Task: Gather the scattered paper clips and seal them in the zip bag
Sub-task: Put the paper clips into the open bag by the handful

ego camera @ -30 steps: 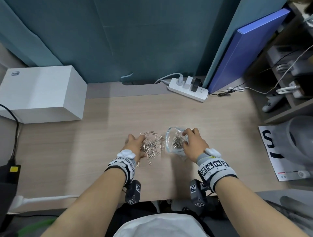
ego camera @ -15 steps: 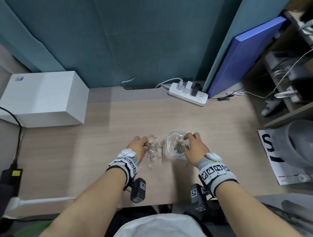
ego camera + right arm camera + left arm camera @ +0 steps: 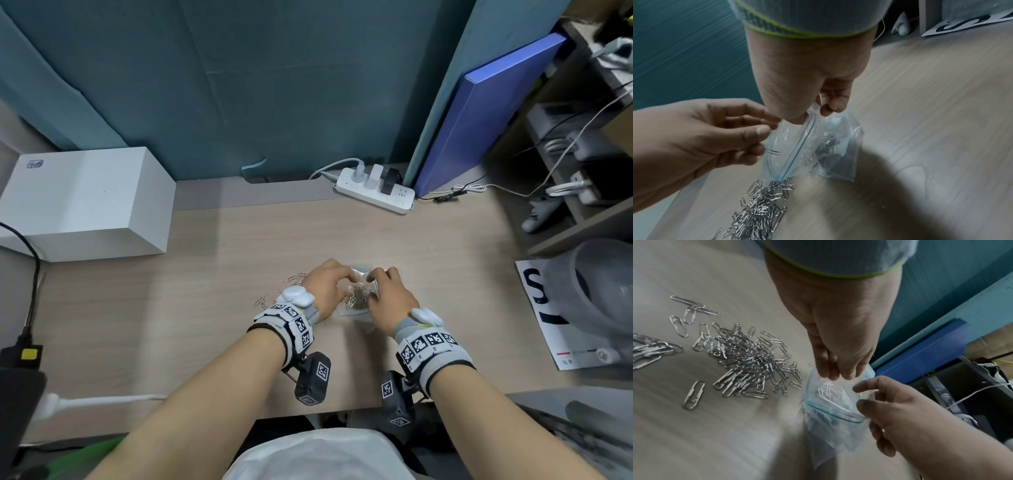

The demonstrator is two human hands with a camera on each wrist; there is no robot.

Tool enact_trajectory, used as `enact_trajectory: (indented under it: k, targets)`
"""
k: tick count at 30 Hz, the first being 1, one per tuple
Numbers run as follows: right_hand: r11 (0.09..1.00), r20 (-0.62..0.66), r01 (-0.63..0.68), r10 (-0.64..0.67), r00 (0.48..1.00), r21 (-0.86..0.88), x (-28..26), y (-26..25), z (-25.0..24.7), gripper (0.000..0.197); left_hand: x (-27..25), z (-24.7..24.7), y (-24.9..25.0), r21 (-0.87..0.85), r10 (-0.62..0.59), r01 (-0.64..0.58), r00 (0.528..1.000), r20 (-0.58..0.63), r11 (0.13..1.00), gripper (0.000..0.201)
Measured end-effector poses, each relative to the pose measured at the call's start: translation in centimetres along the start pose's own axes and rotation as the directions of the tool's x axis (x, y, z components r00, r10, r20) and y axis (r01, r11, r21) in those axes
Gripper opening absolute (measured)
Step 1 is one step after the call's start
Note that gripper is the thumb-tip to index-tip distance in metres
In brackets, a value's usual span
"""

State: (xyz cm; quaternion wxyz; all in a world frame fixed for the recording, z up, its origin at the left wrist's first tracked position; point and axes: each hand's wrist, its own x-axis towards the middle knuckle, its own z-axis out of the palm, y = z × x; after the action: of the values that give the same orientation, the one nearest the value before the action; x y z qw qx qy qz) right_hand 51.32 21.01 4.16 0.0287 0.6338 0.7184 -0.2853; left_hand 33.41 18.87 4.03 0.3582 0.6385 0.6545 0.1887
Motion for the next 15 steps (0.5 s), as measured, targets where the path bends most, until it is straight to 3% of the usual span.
enact_trajectory:
  k: [3, 6, 10, 13, 15]
  targets:
    - [1.000, -0.021, -0.009, 0.008, 1.000, -0.010, 0.0, 0.5, -0.6, 0.028, -0.7, -1.4, -2.2, 0.029, -0.102, 0.104, 0.992, -0.080, 0.994, 0.027]
    - [1.000, -0.016, -0.006, 0.006, 1.000, -0.007, 0.2, 0.7, -0.8, 0.029, -2.6, -3.3, -5.7, 0.189, -0.265, 0.257, 0.964, 0.020, 0.948, 0.052]
    - [1.000, -0.008, 0.012, -0.012, 1.000, -0.011, 0.5, 0.4, -0.9, 0.030, -5.1, -5.1, -9.1, 0.384, -0.440, 0.365, 0.889, 0.128, 0.848, 0.078]
    - [1.000, -0.002, 0.015, -0.015, 1.000, -0.009, 0.6, 0.4, -0.7, 0.030, -5.7, -4.9, -10.0, 0.428, -0.504, 0.405, 0.851, 0.147, 0.808, 0.080]
    - [1.000, 0.010, 0.011, -0.011, 1.000, -0.008, 0.8, 0.3, -0.5, 0.030, -5.8, -4.1, -10.3, 0.409, -0.487, 0.398, 0.862, 0.141, 0.821, 0.073]
